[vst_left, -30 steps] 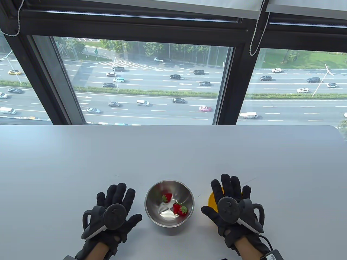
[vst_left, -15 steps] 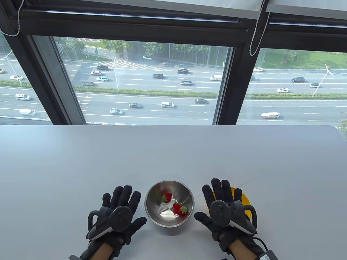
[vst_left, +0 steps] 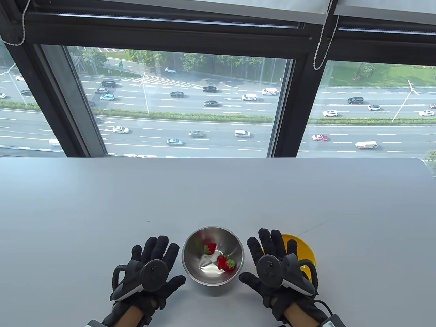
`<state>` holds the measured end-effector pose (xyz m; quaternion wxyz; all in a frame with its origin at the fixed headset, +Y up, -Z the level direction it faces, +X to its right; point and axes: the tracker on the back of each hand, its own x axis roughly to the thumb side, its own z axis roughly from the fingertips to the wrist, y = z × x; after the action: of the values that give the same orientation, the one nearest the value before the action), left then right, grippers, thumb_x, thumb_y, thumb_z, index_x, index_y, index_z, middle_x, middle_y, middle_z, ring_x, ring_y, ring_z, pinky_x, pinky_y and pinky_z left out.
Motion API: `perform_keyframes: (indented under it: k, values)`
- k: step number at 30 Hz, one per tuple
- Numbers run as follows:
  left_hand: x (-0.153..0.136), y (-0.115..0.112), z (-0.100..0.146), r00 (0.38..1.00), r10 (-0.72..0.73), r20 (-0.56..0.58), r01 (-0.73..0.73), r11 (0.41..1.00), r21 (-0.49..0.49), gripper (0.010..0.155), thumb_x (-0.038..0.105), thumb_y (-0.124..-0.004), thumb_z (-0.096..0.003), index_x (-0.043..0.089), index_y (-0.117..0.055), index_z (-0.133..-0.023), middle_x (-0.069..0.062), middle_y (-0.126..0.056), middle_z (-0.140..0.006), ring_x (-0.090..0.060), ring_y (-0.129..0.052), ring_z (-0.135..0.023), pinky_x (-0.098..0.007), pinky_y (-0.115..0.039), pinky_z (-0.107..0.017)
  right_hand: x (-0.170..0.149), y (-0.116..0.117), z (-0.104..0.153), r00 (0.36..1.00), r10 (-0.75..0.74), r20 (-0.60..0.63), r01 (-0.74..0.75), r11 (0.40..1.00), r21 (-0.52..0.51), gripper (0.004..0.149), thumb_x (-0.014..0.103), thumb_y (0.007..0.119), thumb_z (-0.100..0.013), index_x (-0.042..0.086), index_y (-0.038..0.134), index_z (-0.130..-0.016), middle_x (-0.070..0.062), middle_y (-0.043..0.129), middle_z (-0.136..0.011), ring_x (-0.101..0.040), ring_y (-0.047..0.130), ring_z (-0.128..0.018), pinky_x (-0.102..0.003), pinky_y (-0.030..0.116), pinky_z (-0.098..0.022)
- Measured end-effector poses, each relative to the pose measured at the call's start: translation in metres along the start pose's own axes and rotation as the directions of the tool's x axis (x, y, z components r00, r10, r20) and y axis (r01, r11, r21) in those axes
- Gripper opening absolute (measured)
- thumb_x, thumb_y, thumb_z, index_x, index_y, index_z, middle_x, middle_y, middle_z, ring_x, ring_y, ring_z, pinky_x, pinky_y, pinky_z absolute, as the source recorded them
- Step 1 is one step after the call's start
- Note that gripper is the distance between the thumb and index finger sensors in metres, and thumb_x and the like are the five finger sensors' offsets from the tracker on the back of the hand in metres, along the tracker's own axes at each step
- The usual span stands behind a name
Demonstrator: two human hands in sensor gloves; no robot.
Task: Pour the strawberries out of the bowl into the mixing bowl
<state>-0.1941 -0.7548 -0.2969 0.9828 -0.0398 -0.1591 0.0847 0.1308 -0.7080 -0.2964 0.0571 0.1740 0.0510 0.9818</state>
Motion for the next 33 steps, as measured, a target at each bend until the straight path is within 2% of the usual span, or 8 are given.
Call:
perform_keyframes:
  k: [33]
  values:
    - [-0.0035, 0.0030, 0.0020, 1.000, -0.005, -0.012, 0.005, 1.000, -0.017, 0.090, 0.071, -0.063, -0.0394, 0.029, -0.028, -0.111, -0.007, -0.011, -0.119, -0.044, -0.018, -0.111, -0.073, -0.015, -0.070, -0.0063, -0.0023, -0.0007, 1.000, -0.024, -0.007, 0.024, 1.000, 0.014, 0.090, 0.070, 0.062, -0.039, 0.030, 0.019, -0.107, -0.011, -0.002, -0.112, -0.046, 0.009, -0.105, -0.076, 0.015, -0.067]
